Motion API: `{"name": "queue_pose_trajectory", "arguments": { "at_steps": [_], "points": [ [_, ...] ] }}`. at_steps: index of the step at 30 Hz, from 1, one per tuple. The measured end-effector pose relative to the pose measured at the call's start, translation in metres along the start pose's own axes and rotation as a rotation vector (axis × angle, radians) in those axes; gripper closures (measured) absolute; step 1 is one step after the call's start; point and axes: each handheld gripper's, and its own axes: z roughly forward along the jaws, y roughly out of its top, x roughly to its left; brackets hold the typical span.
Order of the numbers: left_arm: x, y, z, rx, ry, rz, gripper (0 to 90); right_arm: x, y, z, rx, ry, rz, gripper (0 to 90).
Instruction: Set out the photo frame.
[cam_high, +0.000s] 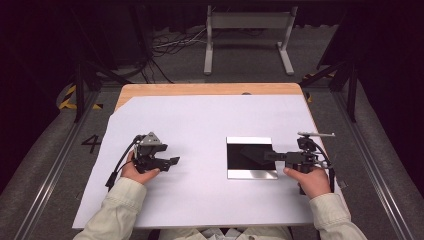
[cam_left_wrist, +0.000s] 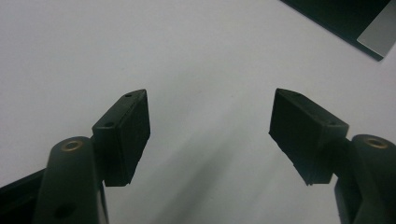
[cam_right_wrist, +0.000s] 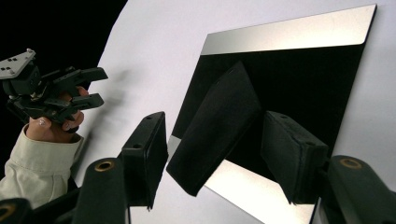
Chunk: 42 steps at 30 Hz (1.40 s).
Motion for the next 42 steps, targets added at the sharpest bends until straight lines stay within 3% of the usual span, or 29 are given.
{"name": "queue_pose_trajectory", "arguments": {
  "at_steps": [17, 27, 42],
  "points": [
    [-0.001, 0.0, 0.001, 0.002, 0.001, -0.002, 29.4, 0.003, 0.0, 0.015, 0.032, 0.008, -0.001, 42.3],
    [-0.001, 0.0, 0.001, 0.006, 0.001, 0.001, 29.4, 0.005, 0.001, 0.018, 0.065, -0.007, -0.036, 57.7],
    [-0.001, 0.0, 0.002, 0.01, 0.001, 0.002, 29.3, 0.009, 0.002, 0.017, 0.069, -0.012, -0.052, 61.5]
  ]
}}
